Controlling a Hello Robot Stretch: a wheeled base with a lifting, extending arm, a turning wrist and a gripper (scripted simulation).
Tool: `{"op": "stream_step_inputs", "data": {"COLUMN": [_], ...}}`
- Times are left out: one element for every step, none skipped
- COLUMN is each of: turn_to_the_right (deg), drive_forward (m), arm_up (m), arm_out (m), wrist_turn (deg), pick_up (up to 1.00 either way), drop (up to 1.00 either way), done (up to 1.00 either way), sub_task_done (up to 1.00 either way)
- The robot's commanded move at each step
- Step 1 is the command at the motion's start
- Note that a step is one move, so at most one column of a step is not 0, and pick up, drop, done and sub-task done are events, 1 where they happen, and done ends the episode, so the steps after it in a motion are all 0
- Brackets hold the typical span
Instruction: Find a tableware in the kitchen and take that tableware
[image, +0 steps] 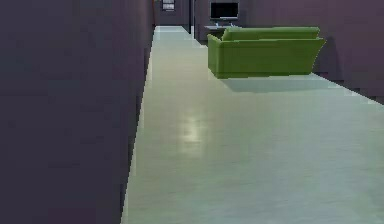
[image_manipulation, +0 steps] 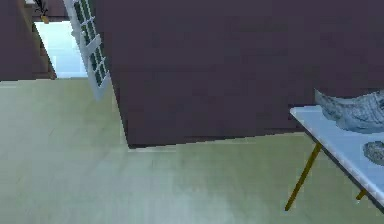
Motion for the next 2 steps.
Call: {"op": "stream_step_inputs", "data": {"turn_to_the_right": [0.0, 0.0], "drive_forward": [1.0, 1.0], "arm_up": [0.0, 0.0], "arm_out": [0.0, 0.0], "wrist_turn": [0.0, 0.0], "pick_up": [0.0, 0.0], "drop": [0.0, 0.0], "done": [0.0, 0.0], "sub_task_done": [0.0, 0.0]}}
